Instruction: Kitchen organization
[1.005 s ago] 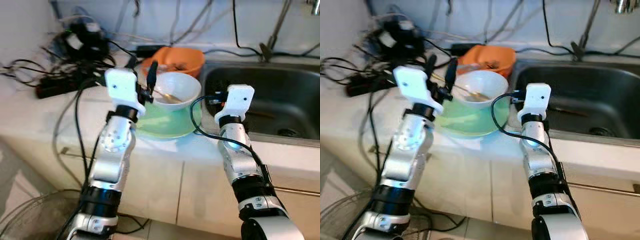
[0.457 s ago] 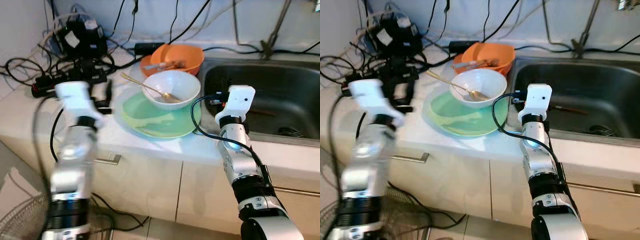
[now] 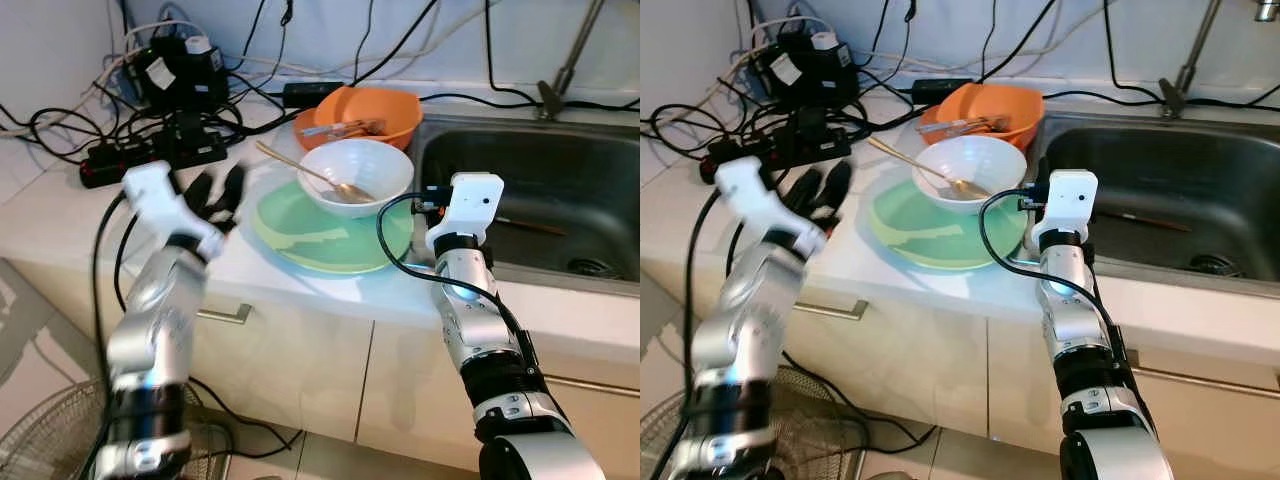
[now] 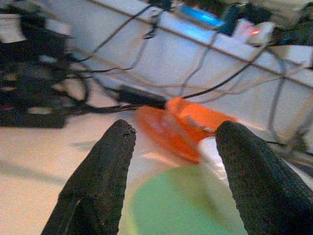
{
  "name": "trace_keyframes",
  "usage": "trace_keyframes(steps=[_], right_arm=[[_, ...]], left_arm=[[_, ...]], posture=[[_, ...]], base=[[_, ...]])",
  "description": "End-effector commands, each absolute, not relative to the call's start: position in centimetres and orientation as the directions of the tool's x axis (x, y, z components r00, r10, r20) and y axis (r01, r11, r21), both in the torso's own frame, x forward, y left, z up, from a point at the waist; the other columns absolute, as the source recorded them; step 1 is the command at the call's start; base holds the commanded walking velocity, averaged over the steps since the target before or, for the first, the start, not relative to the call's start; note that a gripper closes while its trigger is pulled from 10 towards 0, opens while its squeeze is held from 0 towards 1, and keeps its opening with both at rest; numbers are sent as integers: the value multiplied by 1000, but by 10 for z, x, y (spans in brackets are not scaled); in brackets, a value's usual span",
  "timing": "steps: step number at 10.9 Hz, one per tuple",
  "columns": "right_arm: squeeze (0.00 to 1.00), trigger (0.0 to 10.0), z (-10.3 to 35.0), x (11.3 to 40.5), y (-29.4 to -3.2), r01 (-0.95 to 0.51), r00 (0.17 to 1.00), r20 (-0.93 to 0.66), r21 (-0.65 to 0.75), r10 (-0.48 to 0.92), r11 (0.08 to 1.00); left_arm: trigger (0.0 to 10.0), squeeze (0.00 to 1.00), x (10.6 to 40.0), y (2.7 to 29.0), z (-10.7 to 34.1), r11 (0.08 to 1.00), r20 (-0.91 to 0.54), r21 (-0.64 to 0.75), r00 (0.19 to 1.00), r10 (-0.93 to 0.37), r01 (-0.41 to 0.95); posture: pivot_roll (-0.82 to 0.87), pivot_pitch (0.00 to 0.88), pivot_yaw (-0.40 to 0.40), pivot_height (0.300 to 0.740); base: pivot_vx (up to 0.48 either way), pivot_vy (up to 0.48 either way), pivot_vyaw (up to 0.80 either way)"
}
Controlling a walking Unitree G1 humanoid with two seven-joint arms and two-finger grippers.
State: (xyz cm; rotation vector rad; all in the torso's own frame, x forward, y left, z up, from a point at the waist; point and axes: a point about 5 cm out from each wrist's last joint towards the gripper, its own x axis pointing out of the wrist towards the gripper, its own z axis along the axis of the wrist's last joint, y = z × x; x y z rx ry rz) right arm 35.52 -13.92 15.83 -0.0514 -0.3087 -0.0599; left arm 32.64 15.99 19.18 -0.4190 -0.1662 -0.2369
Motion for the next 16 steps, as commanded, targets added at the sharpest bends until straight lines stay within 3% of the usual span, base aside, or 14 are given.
trace_keyframes(steps=[1,3,4,8,15,16], right_arm=[[0,10000,159,355,-140,74,949,310,-35,-60,997],[0,10000,157,355,-140,79,950,307,-34,-64,996],[0,10000,158,355,-140,81,948,310,-32,-67,996],[0,10000,159,356,-141,86,947,314,-35,-71,996],[0,10000,161,356,-142,86,944,323,-36,-70,996],[0,10000,160,355,-142,86,944,322,-36,-70,996]], left_arm=[[10000,1000,329,153,190,872,193,-390,952,-238,297],[10000,976,339,143,192,861,180,-389,944,-276,326],[10000,0,347,140,195,861,175,-403,949,-261,311],[10000,0,372,128,191,850,121,-453,963,-241,270],[10000,0,402,143,195,865,86,-478,988,-128,153],[8588,0,402,142,196,859,88,-487,988,-131,157]], posture=[[101,0,92,740],[95,0,98,740],[89,0,99,740],[74,0,107,740],[54,0,104,740],[52,0,103,740]], base=[[0,0,0],[0,0,0],[0,0,0],[0,0,0],[0,0,0],[0,0,0]])
